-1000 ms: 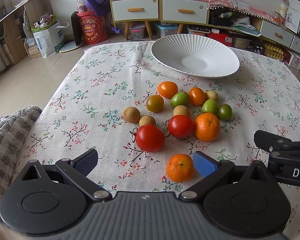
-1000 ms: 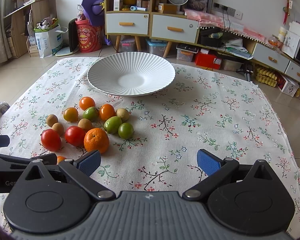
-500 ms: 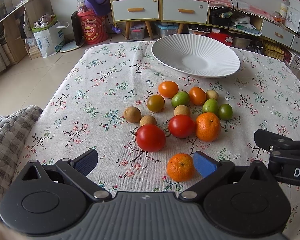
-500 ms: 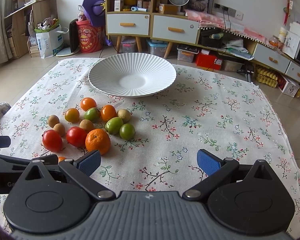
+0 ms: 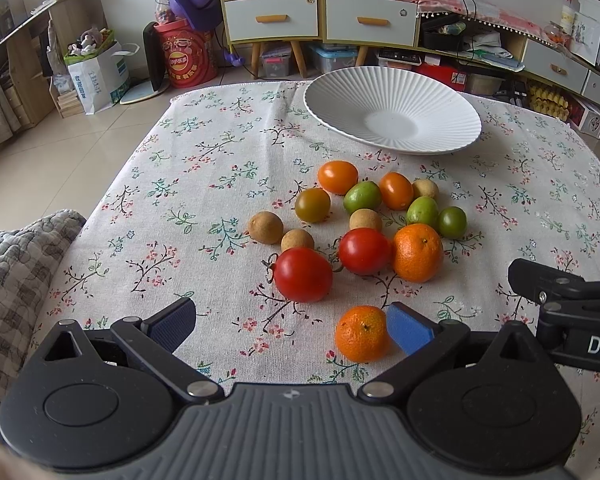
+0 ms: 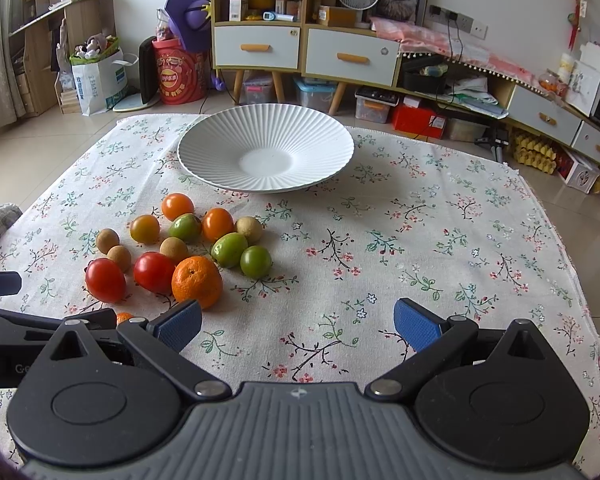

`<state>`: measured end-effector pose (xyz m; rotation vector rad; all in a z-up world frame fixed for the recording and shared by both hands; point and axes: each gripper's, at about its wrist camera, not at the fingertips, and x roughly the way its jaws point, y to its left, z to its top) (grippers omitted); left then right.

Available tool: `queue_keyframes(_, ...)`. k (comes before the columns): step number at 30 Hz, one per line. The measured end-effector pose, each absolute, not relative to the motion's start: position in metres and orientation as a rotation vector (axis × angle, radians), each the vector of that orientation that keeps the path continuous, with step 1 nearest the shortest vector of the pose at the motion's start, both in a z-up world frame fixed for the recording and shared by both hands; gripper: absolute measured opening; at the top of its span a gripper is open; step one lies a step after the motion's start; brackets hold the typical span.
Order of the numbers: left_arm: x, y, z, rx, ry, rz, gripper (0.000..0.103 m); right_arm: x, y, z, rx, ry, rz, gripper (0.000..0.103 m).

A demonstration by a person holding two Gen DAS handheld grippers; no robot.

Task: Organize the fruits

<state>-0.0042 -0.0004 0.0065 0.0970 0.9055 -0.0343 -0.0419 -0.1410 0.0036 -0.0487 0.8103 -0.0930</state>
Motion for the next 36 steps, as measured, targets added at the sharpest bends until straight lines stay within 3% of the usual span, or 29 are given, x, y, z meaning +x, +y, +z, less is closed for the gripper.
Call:
queue_keyframes(30, -0.004, 0.026, -0.013, 0.104, 0.948, -0.189, 0.096, -0.035, -0.142, -0.001, 0.039, 0.814, 0.035, 0.101)
queue_keyframes(32, -0.003, 0.031, -0.014, 0.075, 0.946, -0.221, 0.096, -0.033, -0.142, -0.004, 0.048, 0.826, 0.053, 0.099)
queue_keyframes(36, 0.002, 0.039, -0.014, 0.010, 0.944, -0.254, 0.091, -0.027, -0.139, -0.012, 0.085, 0.878, 0.087, 0.085)
